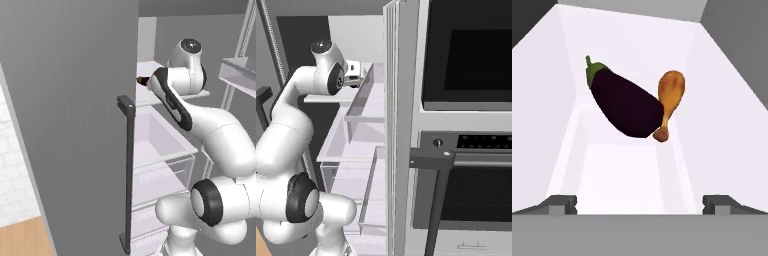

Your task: Place one eggplant and one chicken drumstick in each tupperware on the nearby counter, to pack two identical lunches.

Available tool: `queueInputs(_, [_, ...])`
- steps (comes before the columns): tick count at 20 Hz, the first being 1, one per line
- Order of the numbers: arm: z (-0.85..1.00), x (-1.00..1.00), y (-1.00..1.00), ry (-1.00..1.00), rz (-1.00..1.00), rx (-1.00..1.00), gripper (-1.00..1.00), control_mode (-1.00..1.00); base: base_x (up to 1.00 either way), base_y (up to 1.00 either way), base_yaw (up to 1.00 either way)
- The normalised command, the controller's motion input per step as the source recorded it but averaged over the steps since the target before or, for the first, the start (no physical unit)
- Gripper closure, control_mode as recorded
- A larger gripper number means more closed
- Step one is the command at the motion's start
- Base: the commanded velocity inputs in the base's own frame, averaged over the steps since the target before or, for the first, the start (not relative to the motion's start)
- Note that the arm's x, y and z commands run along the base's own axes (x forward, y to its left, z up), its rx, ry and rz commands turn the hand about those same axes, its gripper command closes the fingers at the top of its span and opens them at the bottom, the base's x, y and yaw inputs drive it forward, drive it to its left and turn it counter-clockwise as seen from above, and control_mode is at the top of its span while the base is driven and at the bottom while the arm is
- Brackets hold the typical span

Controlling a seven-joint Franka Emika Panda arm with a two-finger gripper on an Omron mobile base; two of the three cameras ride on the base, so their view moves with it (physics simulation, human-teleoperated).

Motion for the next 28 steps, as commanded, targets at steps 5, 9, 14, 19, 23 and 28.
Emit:
queueInputs(5, [-0.18, 0.92, 0.0, 0.07, -0.03, 0.01, -1.0, -1.0, 0.0, 0.0, 0.0])
queueInputs(9, [-0.14, 0.56, 0.0, 0.03, -0.01, 0.01, -1.0, -1.0, 0.0, 0.0, 0.0])
queueInputs(14, [0.17, 0.0, -0.02, 0.0, 0.15, 0.0, -1.0, -1.0, 0.0, 0.0, 0.0])
queueInputs(19, [-0.07, 0.0, 0.0, 0.0, 0.24, 0.0, -1.0, -1.0, 0.0, 0.0, 0.0])
queueInputs(23, [-0.08, 0.04, 0.0, 0.0, 0.26, 0.0, -1.0, -1.0, 0.0, 0.0, 0.0])
queueInputs(28, [0.06, 0.06, 0.0, 0.0, 0.21, -0.01, -1.0, -1.0, 0.0, 0.0, 0.0])
